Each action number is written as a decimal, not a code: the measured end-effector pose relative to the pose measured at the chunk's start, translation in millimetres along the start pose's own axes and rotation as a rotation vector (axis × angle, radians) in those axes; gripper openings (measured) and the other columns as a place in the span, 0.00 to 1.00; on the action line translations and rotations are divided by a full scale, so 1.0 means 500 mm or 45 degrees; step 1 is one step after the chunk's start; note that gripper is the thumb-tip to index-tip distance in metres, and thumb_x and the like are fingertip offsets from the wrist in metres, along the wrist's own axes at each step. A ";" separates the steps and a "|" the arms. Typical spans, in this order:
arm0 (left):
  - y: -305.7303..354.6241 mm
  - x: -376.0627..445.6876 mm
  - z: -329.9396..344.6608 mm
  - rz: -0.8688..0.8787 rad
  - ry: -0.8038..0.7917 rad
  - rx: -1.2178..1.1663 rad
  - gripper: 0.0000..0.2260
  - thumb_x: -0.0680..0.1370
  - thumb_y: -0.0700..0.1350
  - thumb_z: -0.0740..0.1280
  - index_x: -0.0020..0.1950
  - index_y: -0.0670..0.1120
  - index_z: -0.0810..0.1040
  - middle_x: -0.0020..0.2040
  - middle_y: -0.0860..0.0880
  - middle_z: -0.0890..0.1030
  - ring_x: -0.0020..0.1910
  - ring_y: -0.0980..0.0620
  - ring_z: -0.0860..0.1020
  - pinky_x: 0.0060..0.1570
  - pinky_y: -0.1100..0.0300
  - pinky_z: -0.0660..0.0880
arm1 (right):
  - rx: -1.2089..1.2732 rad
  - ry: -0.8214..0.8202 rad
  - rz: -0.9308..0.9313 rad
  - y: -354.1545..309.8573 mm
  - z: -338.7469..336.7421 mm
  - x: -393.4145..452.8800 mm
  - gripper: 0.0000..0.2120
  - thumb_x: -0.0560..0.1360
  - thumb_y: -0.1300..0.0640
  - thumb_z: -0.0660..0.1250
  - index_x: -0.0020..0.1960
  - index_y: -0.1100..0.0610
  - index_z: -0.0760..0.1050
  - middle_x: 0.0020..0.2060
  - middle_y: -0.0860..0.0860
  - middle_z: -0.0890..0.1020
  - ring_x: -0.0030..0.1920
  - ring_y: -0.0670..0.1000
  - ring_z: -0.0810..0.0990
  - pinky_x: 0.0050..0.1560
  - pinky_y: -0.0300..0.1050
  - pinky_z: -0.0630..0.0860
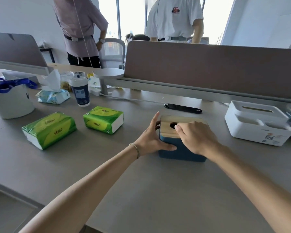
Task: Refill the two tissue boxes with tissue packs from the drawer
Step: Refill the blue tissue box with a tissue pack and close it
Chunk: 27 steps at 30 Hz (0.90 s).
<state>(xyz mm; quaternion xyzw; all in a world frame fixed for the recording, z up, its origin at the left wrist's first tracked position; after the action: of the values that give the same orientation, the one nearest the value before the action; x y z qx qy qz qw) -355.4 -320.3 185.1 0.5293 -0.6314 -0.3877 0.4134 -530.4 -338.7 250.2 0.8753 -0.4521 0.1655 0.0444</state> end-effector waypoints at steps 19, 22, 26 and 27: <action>0.009 -0.005 0.008 -0.005 0.069 0.104 0.62 0.56 0.60 0.83 0.82 0.57 0.51 0.75 0.54 0.69 0.74 0.56 0.67 0.74 0.49 0.67 | -0.041 0.189 -0.109 -0.008 -0.012 0.000 0.18 0.83 0.51 0.52 0.34 0.52 0.65 0.25 0.45 0.67 0.28 0.56 0.70 0.32 0.50 0.70; 0.043 -0.017 -0.014 0.047 0.111 0.235 0.64 0.60 0.62 0.82 0.81 0.61 0.41 0.81 0.51 0.60 0.80 0.53 0.58 0.77 0.50 0.59 | 0.009 0.255 -0.135 0.003 -0.027 0.003 0.19 0.82 0.53 0.55 0.33 0.53 0.64 0.26 0.46 0.67 0.28 0.55 0.69 0.30 0.48 0.65; 0.139 -0.020 -0.049 0.257 0.127 0.487 0.58 0.65 0.60 0.81 0.82 0.58 0.44 0.82 0.53 0.55 0.80 0.56 0.53 0.74 0.58 0.56 | 0.037 0.291 -0.149 0.018 -0.049 0.001 0.20 0.82 0.51 0.58 0.32 0.54 0.68 0.26 0.46 0.70 0.29 0.54 0.70 0.32 0.46 0.61; 0.162 -0.017 -0.047 0.286 0.073 0.569 0.56 0.65 0.61 0.80 0.82 0.59 0.46 0.82 0.54 0.55 0.80 0.57 0.54 0.74 0.59 0.57 | 0.045 0.280 -0.147 0.021 -0.054 -0.003 0.20 0.81 0.51 0.58 0.32 0.54 0.69 0.26 0.45 0.70 0.29 0.54 0.71 0.32 0.46 0.61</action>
<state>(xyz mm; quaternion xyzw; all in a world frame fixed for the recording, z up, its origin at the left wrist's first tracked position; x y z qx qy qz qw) -360.7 -302.0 267.5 0.5449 -0.7443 -0.1749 0.3444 -546.3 -337.5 274.2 0.8771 -0.3904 0.2655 0.0875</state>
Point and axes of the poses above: each hand's wrist, its own x-axis towards the middle knuckle, its own z-axis out of the palm, y = z × x, the point moved 3 cm from there along x, towards the middle knuckle
